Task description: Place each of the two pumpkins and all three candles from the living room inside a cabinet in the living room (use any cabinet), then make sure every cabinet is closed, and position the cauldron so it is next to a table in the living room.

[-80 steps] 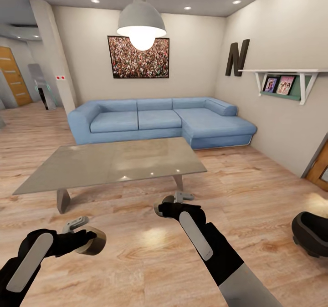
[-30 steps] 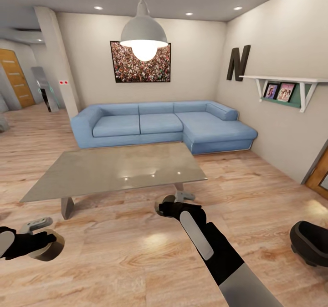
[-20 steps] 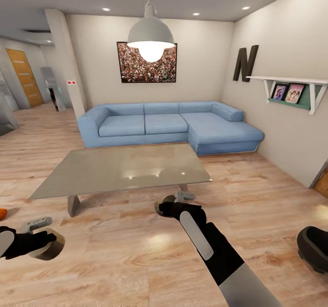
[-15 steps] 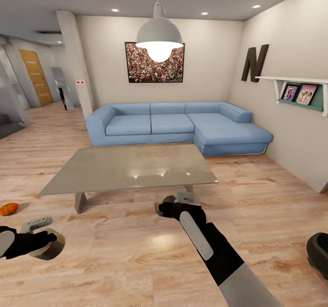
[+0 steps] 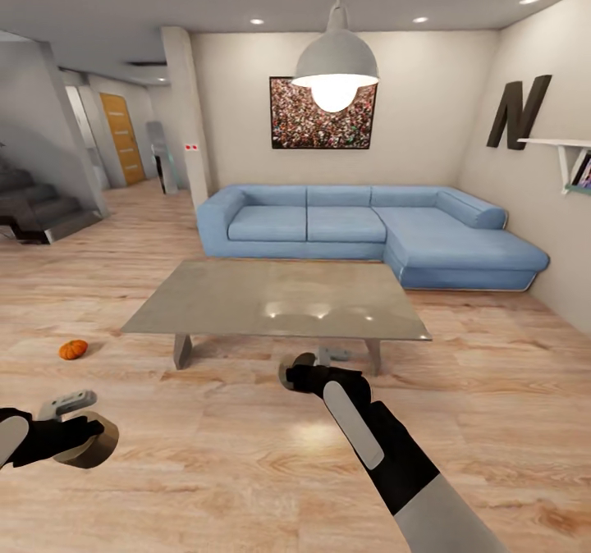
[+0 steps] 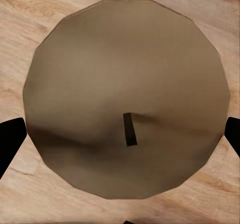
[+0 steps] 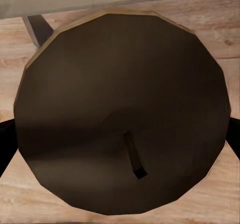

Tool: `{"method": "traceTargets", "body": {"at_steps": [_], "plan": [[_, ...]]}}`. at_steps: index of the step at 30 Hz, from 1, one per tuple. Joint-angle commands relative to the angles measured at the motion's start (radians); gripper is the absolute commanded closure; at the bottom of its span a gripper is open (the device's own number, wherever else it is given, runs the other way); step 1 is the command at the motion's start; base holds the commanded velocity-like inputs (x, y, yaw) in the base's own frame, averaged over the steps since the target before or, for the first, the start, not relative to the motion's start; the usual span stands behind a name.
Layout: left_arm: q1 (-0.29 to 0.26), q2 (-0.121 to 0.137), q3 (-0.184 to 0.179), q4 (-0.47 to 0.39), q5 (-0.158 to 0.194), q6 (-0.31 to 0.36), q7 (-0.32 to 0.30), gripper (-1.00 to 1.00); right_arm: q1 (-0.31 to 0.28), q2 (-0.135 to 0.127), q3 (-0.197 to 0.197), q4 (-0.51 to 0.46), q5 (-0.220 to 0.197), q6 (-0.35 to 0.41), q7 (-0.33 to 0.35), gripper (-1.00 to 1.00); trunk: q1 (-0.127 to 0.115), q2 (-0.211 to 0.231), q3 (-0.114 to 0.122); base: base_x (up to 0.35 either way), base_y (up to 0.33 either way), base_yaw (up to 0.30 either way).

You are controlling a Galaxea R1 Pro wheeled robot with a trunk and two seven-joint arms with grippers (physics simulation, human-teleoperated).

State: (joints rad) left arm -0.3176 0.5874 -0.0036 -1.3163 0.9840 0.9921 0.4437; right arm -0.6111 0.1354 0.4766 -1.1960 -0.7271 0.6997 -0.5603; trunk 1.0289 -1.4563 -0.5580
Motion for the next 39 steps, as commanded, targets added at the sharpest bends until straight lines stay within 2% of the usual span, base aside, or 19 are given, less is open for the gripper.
{"method": "traceTargets", "body": {"at_steps": [1, 26, 31, 39], "plan": [[-0.001, 0.0, -0.001, -0.001, 0.009, 0.002, 0.01, 1.0, -0.001, 0.0, 0.001, -0.001, -0.009, 0.0, -0.01, 1.0, 0.0, -0.001, -0.001, 0.0, 0.0, 0.291], [0.0, -0.003, -0.002, -0.003, 0.008, 0.001, 0.011, 1.0, -0.001, 0.0, 0.002, 0.004, -0.01, 0.0, -0.008, 1.0, 0.0, -0.001, -0.001, 0.0, 0.0, 0.291], [-0.001, -0.029, -0.004, -0.004, 0.005, 0.001, 0.013, 1.0, -0.001, 0.0, 0.001, 0.005, -0.01, 0.0, -0.007, 1.0, 0.0, -0.001, -0.001, 0.0, 0.0, 0.291], [-0.001, -0.035, -0.002, -0.005, 0.004, 0.001, 0.013, 1.0, -0.001, 0.0, 0.001, 0.004, -0.011, 0.0, -0.007, 1.0, 0.0, -0.001, -0.001, 0.0, 0.0, 0.291]]}}
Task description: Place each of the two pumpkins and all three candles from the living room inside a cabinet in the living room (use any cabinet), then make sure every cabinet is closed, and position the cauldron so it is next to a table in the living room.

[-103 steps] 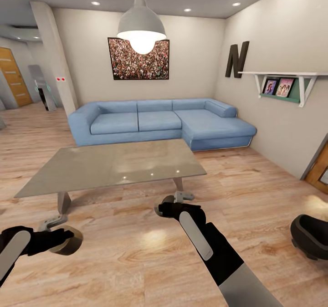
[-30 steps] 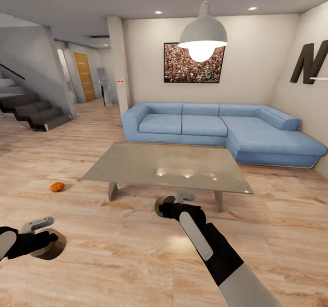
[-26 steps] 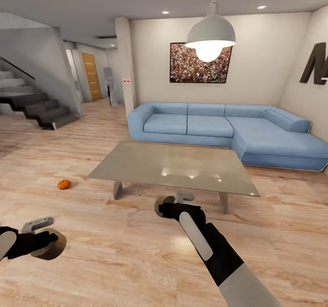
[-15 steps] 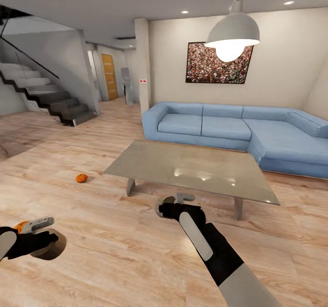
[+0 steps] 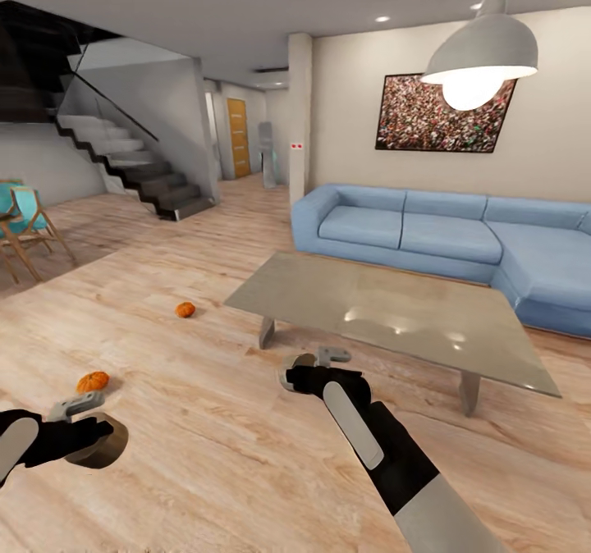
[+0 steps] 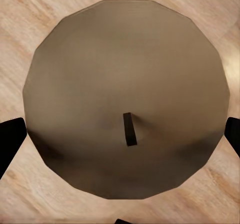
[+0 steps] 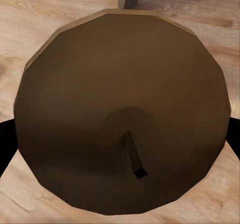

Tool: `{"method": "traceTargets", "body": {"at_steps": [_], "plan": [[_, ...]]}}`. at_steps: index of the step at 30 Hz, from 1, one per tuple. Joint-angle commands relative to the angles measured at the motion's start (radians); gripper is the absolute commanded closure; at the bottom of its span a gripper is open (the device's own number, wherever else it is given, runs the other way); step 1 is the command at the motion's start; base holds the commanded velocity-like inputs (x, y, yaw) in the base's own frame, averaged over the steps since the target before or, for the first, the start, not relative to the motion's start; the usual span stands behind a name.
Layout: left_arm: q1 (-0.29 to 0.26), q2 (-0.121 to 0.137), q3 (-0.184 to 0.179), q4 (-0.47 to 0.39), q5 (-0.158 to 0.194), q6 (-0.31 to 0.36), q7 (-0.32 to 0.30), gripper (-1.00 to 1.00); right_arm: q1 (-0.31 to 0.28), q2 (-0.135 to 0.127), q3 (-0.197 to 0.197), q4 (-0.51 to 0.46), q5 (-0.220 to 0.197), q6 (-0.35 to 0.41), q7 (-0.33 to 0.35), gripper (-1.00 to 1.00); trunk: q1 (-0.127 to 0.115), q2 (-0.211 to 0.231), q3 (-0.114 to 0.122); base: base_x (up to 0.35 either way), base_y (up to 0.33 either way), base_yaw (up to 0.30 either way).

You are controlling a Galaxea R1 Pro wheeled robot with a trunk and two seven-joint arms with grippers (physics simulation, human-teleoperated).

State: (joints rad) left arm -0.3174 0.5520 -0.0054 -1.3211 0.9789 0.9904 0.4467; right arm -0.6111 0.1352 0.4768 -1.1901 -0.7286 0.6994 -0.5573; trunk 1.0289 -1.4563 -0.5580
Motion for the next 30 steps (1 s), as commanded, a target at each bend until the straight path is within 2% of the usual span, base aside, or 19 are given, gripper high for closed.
{"method": "traceTargets", "body": {"at_steps": [1, 30], "plan": [[-0.001, 0.0, 0.0, -0.001, 0.009, 0.002, 0.01, 1.0, -0.001, 0.0, 0.001, -0.002, -0.009, 0.0, -0.01, 1.0, 0.0, -0.001, -0.001, 0.0, 0.0, 0.291], [-0.001, 0.001, 0.008, 0.0, 0.007, 0.003, 0.01, 1.0, -0.001, 0.001, 0.002, -0.007, -0.009, 0.002, -0.01, 1.0, 0.0, -0.001, -0.001, 0.0, 0.0, 0.291]]}}
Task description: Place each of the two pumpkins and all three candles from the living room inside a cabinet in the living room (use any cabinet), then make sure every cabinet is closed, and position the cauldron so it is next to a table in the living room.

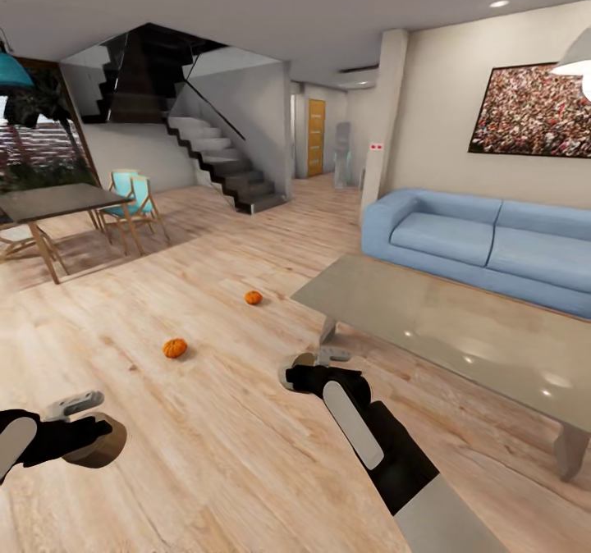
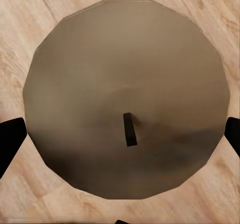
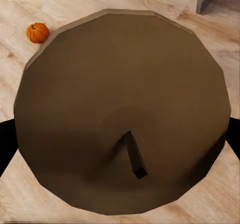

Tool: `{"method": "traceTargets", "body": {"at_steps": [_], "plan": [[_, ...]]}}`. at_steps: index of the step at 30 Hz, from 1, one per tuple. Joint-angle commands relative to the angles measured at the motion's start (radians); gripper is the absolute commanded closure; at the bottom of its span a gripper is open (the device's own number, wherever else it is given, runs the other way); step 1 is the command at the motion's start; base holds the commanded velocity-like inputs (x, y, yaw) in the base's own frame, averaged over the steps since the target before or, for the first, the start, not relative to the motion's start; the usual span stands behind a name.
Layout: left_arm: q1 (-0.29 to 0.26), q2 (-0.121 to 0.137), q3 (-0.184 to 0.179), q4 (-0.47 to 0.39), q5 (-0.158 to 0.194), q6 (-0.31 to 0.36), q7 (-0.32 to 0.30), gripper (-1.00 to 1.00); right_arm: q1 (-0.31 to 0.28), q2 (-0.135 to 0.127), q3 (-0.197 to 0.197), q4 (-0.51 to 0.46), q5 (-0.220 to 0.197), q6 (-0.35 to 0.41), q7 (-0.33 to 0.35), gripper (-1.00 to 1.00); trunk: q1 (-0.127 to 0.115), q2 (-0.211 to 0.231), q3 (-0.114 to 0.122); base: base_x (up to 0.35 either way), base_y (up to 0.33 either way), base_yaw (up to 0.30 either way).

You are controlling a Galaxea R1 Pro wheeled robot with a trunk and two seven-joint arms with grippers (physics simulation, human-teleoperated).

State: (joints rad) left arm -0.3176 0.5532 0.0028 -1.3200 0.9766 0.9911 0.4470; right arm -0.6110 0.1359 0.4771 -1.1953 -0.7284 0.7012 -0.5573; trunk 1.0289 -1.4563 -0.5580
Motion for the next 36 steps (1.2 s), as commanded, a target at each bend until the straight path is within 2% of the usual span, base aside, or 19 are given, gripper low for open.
{"method": "traceTargets", "body": {"at_steps": [1, 33, 36], "plan": [[-0.001, 0.0, 0.0, -0.001, 0.01, 0.002, 0.01, 1.0, -0.001, 0.0, 0.001, 0.0, -0.009, 0.0, -0.01, 1.0, 0.0, -0.001, -0.001, 0.0, 0.0, 0.291], [-0.001, -0.003, -0.004, -0.003, 0.016, 0.001, 0.011, 1.0, -0.001, -0.001, 0.001, 0.005, -0.009, 0.0, -0.009, 1.0, 0.0, -0.001, -0.001, 0.0, 0.0, 0.291], [-0.001, -0.035, -0.007, -0.01, 0.014, 0.0, 0.011, 1.0, -0.001, -0.001, 0.0, 0.007, -0.009, 0.0, -0.009, 1.0, 0.0, -0.001, -0.001, 0.0, 0.0, 0.291]]}}
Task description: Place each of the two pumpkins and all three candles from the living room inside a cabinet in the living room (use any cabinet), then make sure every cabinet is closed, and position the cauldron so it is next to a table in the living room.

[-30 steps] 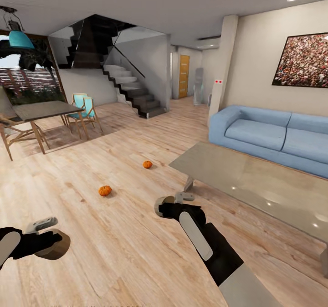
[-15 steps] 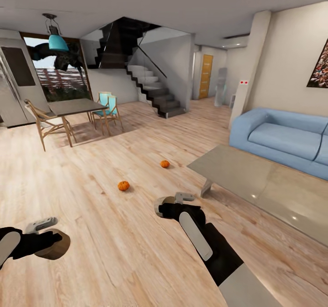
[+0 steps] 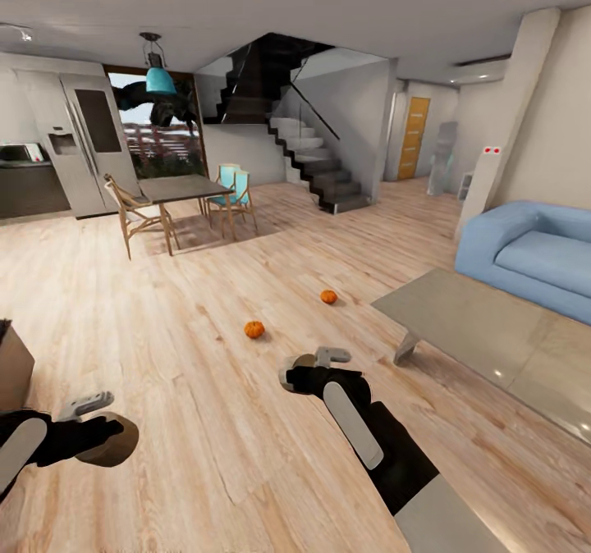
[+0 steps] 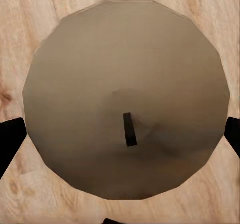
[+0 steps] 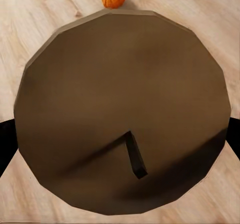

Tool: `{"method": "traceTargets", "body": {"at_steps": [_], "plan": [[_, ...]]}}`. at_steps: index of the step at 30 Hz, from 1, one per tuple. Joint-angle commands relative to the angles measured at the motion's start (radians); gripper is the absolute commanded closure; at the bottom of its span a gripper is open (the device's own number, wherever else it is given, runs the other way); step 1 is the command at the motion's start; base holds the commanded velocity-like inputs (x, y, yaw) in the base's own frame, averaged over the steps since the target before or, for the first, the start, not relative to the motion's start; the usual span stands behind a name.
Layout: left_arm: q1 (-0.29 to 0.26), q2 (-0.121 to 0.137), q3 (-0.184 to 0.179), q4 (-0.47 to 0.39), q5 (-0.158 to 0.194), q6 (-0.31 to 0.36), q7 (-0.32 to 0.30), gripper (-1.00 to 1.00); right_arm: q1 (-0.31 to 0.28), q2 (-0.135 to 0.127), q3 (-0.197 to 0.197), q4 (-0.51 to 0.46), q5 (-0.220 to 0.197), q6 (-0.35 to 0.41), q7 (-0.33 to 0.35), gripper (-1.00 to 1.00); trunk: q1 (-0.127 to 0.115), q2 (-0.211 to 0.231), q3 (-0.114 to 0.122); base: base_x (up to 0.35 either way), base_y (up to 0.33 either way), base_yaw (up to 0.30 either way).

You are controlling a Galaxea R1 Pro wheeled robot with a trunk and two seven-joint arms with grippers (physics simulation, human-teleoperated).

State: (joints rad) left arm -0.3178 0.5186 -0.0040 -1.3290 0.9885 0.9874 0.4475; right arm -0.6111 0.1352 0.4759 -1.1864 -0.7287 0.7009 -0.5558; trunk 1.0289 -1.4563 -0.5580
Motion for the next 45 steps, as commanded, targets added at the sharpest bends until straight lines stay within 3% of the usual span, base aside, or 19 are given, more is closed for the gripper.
{"method": "traceTargets", "body": {"at_steps": [1, 5, 8, 23, 37, 45], "plan": [[-0.001, -0.012, -0.001, -0.006, 0.0, 0.004, 0.011, 1.0, -0.001, 0.0, 0.001, -0.001, -0.009, 0.0, -0.01, 1.0, 0.0, -0.001, -0.001, 0.0, 0.0, 0.291], [-0.001, -0.046, -0.01, -0.023, -0.001, 0.005, 0.011, 1.0, -0.001, 0.0, 0.001, 0.0, -0.009, 0.0, -0.01, 1.0, 0.0, -0.001, -0.001, 0.0, 0.0, 0.291], [-0.001, -0.057, -0.017, -0.025, -0.002, 0.005, 0.011, 1.0, -0.001, 0.0, 0.001, 0.001, -0.009, -0.001, -0.011, 1.0, 0.0, -0.001, -0.001, 0.0, 0.0, 0.291], [-0.001, -0.061, -0.019, -0.042, -0.001, 0.005, 0.011, 1.0, -0.001, 0.001, 0.001, 0.002, -0.009, -0.003, -0.01, 1.0, 0.0, -0.001, -0.001, 0.0, 0.0, 0.291], [-0.001, -0.062, -0.019, -0.041, -0.001, 0.005, 0.011, 1.0, -0.001, 0.0, 0.004, -0.014, -0.008, -0.004, -0.01, 1.0, -0.054, 0.097, 0.043, 0.0, 0.0, 0.165], [-0.001, -0.062, -0.025, -0.054, 0.0, 0.005, 0.011, 1.0, -0.001, 0.001, 0.004, -0.014, -0.008, -0.005, -0.01, 1.0, -0.054, 0.097, 0.045, 0.0, 0.0, 0.248]]}}
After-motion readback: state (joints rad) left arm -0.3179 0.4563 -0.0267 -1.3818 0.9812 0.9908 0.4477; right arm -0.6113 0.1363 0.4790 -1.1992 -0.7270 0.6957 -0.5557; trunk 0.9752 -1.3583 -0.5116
